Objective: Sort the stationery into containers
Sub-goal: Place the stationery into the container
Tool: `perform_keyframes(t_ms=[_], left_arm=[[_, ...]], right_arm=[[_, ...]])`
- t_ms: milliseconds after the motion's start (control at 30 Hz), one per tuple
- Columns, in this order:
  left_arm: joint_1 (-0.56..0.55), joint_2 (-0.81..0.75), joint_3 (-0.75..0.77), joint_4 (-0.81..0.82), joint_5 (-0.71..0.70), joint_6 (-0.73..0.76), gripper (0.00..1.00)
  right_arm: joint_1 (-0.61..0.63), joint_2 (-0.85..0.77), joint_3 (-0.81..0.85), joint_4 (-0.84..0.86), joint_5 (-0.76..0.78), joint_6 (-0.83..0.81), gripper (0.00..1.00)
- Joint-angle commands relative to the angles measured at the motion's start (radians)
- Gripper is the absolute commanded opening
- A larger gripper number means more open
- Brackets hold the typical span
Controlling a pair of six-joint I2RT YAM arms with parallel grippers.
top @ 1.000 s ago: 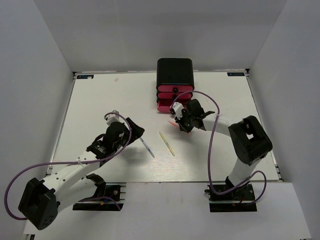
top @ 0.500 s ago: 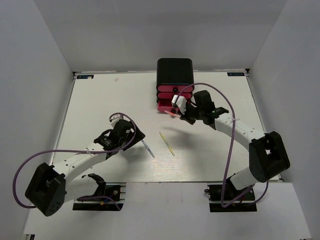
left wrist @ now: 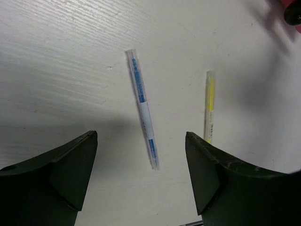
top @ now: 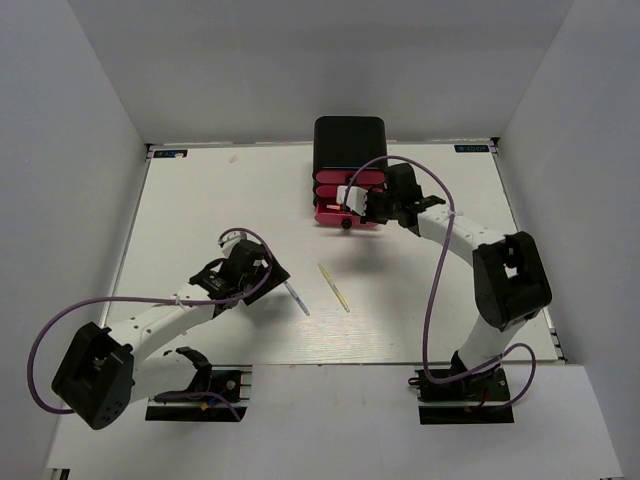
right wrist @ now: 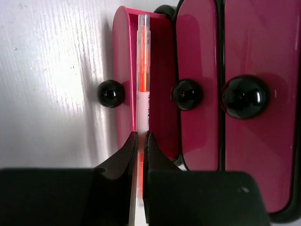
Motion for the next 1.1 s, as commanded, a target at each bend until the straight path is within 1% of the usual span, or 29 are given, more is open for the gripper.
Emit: perform_keyframes(t_ms=[0,333,433,467,533,567,667,700,767,900,933,1000,1033,1067], left_arm=[[0.0,0.003,0.033,-0.031,0.011,-0.01,0.85],[0.0,0.051,0.052,-0.022,0.02,-0.01,0.85],[0.0,0.072,0.072,-0.031,0.029,-0.024,0.85],[0.0,0.072,0.072,-0.04,0.029,-0.024,0.85],[0.0,0.083,0.072,-0.04,0.029,-0.024,0.85],[0.0,0.083,0.072,-0.04,0.038,-0.024,0.85],[0.0,0.083,0.081,-0.04,0.038,-0.024,0.85],[0.0,0.092,0.081,-0.04,0.038,-0.024,0.86],[0.0,0.092,0.081,-0.04,0.038,-0.024,0.86],[0.0,0.112,0.081,-0.04,0.038,-0.033,0.86],[0.0,0.112,0.09,-0.04,0.048,-0.044,0.85],[0.0,0.137,0.113,-0.069,0.048,-0.055,0.84],[0.0,0.161,0.124,-0.083,0.048,-0.055,0.83],[0.0,0.177,0.138,-0.098,0.039,-0.055,0.83]], right_arm=[[-0.002,0.027,0.073,0.013,-0.04,-0.094,0.0],[0.001,0.128,0.149,0.033,-0.005,-0.084,0.01],[0.003,0.155,0.167,0.023,0.004,-0.08,0.06],[0.004,0.162,0.17,0.022,0.009,-0.08,0.12],[0.001,0.167,0.173,0.027,0.015,-0.075,0.18],[0.003,0.17,0.175,0.028,0.018,-0.072,0.25],[-0.001,0.171,0.178,0.027,0.024,-0.06,0.3],[-0.002,0.165,0.178,0.028,0.023,-0.057,0.32],[-0.002,0.152,0.166,0.031,0.015,-0.045,0.33],[0.001,0.11,0.136,0.033,0.004,-0.017,0.33],[-0.002,0.077,0.129,0.031,0.001,-0.006,0.33],[-0.004,0.05,0.103,0.039,0.006,0.041,0.33],[-0.005,0.005,0.081,0.046,0.009,0.058,0.33],[-0.005,-0.014,0.067,0.059,0.017,0.111,0.33]])
